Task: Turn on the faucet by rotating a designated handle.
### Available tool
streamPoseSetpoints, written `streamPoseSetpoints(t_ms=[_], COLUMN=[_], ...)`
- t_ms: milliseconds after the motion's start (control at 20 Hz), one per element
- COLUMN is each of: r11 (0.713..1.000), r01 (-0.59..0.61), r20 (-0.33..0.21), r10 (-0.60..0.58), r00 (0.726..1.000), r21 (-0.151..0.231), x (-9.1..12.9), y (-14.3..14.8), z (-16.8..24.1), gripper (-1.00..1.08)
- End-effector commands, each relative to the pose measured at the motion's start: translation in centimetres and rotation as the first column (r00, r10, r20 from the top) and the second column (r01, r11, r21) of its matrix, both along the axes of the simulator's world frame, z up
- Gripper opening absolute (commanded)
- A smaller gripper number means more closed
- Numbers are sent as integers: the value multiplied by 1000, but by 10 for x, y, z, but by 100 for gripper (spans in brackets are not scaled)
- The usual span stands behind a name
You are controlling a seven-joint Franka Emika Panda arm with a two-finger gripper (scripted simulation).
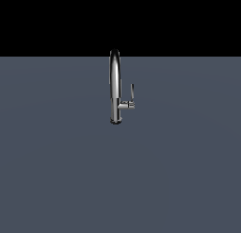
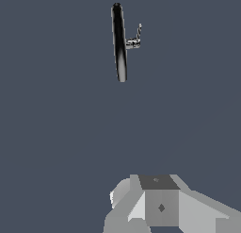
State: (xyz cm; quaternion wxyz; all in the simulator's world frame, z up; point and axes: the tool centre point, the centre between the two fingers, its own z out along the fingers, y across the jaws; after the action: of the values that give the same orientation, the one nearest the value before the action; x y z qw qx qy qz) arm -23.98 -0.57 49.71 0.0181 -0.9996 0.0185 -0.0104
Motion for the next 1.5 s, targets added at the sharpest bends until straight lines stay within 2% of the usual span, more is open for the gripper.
streamPoseSetpoints(t_ms=[0,350,750,1100,1450], r11=[1000,995,974,938,887], r01=[12,69,171,271,375], r20=[-13,-76,-186,-293,-403], r10=[-12,-64,-142,-203,-249], r00=[1000,995,972,934,881], r21=[12,67,150,216,271], x=[6,33,78,119,160], y=[1,3,4,1,-3], z=[-1,-4,-13,-26,-43], gripper=[-100,-100,-100,-100,-100])
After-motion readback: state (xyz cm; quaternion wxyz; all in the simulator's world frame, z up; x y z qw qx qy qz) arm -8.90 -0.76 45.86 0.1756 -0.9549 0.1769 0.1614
